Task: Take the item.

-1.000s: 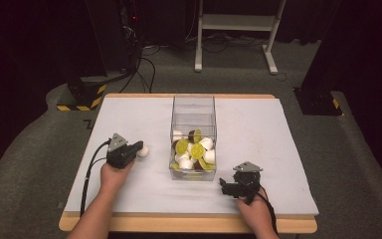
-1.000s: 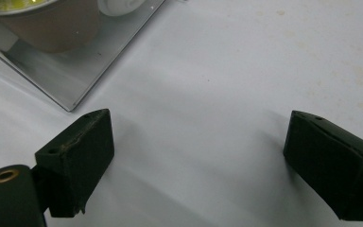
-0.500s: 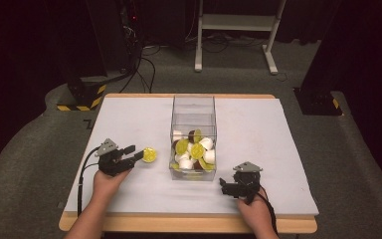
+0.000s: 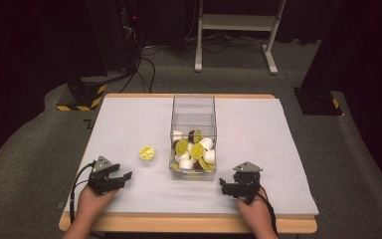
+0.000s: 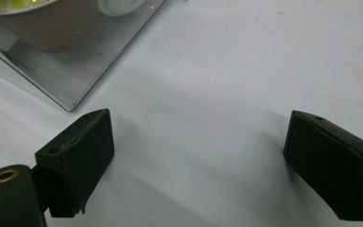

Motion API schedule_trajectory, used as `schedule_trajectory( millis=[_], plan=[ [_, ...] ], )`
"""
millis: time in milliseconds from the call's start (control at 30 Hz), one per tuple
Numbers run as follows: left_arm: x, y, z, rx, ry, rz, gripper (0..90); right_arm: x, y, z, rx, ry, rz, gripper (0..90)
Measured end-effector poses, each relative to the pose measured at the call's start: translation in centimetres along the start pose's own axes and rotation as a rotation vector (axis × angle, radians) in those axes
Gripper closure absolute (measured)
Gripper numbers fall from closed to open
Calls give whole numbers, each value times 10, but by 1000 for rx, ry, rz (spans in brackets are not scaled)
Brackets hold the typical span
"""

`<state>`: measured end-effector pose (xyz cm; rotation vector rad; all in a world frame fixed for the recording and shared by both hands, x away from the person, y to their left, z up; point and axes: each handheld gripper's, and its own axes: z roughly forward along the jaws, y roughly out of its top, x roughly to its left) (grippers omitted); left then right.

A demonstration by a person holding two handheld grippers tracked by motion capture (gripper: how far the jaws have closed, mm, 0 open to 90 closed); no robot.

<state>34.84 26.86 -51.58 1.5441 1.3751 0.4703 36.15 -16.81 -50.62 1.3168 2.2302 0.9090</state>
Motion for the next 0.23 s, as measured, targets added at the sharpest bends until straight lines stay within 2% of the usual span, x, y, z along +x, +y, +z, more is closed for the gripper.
schedule_trajectory(
  millis=[67,233],
  plan=[
    [-2,-2,1,4,15,36,330,0,0,0,0,0,0,92],
    [-4,-2,2,-5,25,43,332,0,0,0,0,1,0,91]
  ],
)
